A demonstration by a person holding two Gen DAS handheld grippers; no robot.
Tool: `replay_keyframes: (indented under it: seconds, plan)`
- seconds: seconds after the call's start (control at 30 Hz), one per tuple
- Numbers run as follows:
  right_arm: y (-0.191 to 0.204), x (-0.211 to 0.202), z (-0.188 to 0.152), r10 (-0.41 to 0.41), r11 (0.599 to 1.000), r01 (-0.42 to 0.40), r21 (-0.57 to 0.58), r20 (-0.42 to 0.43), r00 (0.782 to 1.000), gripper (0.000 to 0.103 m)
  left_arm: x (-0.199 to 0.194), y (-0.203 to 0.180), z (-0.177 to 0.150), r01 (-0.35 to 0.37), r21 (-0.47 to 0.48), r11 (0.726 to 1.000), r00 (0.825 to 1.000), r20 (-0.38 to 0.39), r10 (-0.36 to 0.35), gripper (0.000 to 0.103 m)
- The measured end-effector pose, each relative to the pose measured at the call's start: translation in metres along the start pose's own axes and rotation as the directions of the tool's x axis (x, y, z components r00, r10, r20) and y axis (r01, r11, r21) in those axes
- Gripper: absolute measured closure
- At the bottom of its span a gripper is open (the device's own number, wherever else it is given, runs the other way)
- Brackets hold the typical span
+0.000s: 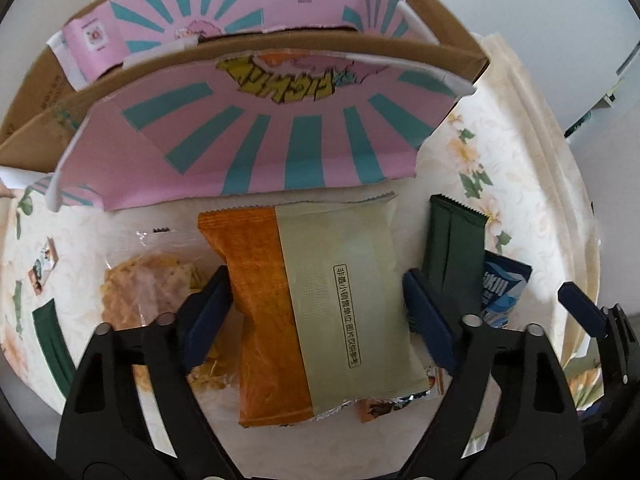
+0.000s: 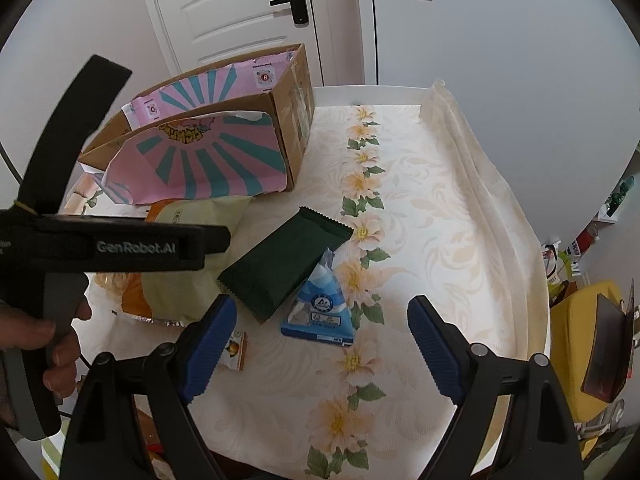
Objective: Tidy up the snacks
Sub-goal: 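Close the left tool on the orange-cream bag while the right tool grasps the green bar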
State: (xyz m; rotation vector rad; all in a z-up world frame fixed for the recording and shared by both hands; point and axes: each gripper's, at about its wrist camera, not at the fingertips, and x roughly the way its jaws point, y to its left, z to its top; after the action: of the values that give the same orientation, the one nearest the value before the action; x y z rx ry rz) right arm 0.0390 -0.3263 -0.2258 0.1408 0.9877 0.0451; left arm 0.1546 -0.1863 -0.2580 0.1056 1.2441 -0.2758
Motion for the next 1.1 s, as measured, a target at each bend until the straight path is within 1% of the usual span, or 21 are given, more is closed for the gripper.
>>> replay_keyframes:
  seconds: [0.07, 0.1, 0.3, 0.43, 0.57, 0.73, 0.87, 0.93, 0.97, 1.03, 1.07, 1.1]
  plan:
    - [-0.001, 0.002, 0.001, 0.002, 1.000, -0.002, 0.002, -0.002, 1.000, 0.018, 0.003, 0.001, 0.000, 0.007, -0.002, 1.000, 1.000, -0.008, -0.007, 0.027]
    - [-0.002, 0.003, 0.002, 0.004, 1.000, -0.004, 0.004, -0.003, 1.000, 0.018, 0.005, 0.002, 0.001, 0.012, -0.003, 1.000, 1.000, -0.012, -0.012, 0.032]
    - [-0.003, 0.007, 0.007, 0.011, 1.000, -0.011, 0.009, -0.010, 1.000, 0.018, 0.004, 0.001, 0.001, 0.030, 0.001, 1.000, 1.000, -0.009, -0.030, 0.040]
    - [-0.003, 0.008, 0.014, 0.027, 1.000, -0.027, 0.016, -0.023, 0.999, 0.018, 0.000, 0.003, -0.001, 0.047, -0.008, 0.999, 0.999, -0.001, -0.047, 0.042]
    - [-0.008, 0.011, 0.023, 0.049, 0.997, -0.046, 0.056, -0.040, 0.998, 0.018, -0.013, 0.009, -0.002, 0.063, -0.020, 0.998, 0.998, 0.019, -0.063, 0.043]
    - [-0.012, 0.013, 0.034, 0.052, 0.995, -0.046, 0.093, -0.064, 0.997, 0.018, -0.029, 0.014, -0.003, 0.078, -0.026, 0.997, 0.996, 0.044, -0.077, 0.043]
    - [-0.013, 0.020, 0.044, 0.057, 0.992, -0.043, 0.122, -0.112, 0.992, 0.018, -0.044, 0.020, -0.005, 0.091, -0.036, 0.995, 0.994, 0.064, -0.089, 0.043]
    - [-0.011, 0.026, 0.051, 0.060, 0.990, -0.040, 0.133, -0.152, 0.987, 0.019, -0.052, 0.025, -0.007, 0.083, -0.038, 0.996, 0.994, 0.076, -0.080, 0.044]
    - [-0.010, 0.031, 0.054, 0.065, 0.989, -0.040, 0.143, -0.174, 0.983, 0.020, -0.055, 0.028, -0.008, 0.076, -0.042, 0.996, 0.994, 0.081, -0.073, 0.044]
    - [-0.009, 0.039, 0.059, 0.078, 0.985, -0.043, 0.164, -0.214, 0.974, 0.025, -0.058, 0.035, -0.009, 0.096, -0.064, 0.993, 0.992, 0.092, -0.090, 0.044]
    - [-0.009, 0.044, 0.061, 0.073, 0.985, -0.032, 0.169, -0.238, 0.969, 0.028, -0.061, 0.038, -0.009, 0.099, -0.069, 0.993, 0.991, 0.097, -0.092, 0.044]
    - [-0.008, 0.049, 0.063, 0.070, 0.985, -0.025, 0.171, -0.259, 0.963, 0.028, -0.061, 0.040, -0.009, 0.099, -0.073, 0.992, 0.991, 0.102, -0.092, 0.044]
